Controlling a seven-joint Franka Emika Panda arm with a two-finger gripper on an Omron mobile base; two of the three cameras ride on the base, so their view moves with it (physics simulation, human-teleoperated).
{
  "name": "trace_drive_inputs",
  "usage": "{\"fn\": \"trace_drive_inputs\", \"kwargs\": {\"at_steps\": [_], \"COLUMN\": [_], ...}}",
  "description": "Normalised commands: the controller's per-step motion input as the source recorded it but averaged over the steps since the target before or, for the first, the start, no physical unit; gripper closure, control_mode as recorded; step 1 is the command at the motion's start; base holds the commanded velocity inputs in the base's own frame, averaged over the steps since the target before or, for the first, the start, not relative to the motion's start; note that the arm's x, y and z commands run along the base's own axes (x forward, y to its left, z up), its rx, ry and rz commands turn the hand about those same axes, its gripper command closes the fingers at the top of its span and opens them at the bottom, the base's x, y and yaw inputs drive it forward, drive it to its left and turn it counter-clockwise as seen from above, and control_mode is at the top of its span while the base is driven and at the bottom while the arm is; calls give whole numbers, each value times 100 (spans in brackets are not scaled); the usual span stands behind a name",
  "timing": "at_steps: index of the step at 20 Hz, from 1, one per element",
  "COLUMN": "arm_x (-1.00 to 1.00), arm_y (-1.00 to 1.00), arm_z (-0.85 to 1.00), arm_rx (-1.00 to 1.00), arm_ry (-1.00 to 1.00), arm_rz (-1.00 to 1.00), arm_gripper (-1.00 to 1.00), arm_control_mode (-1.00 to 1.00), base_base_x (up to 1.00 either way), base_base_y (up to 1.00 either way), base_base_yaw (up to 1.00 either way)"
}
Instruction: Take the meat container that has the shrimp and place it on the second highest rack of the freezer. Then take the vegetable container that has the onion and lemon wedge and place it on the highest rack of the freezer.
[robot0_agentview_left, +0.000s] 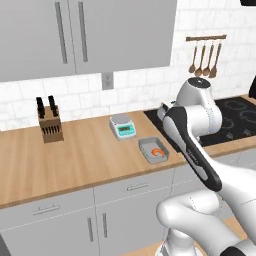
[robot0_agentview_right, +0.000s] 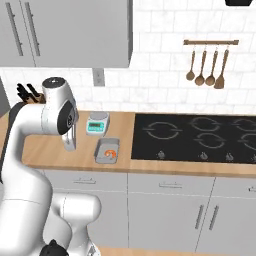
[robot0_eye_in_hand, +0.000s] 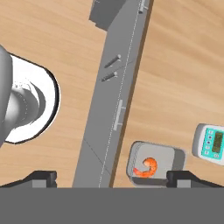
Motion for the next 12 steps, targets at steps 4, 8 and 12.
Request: {"fn": "trace_drive_inputs", "kwargs": {"at_steps": [4,8,12], "arm_x": [0,0,27], "arm_y": [0,0,-21], "arm_z": [0,0,-44], "arm_rx": [0,0,1], "arm_ry": [0,0,14], "arm_rz": [0,0,2], "arm_gripper": [-100,-100,-100], "arm_control_mode": [100,100,-100], "base_base_x": [45,1,0], "base_base_y": [-11,-27,0], "base_base_yaw": [4,4,0]}}
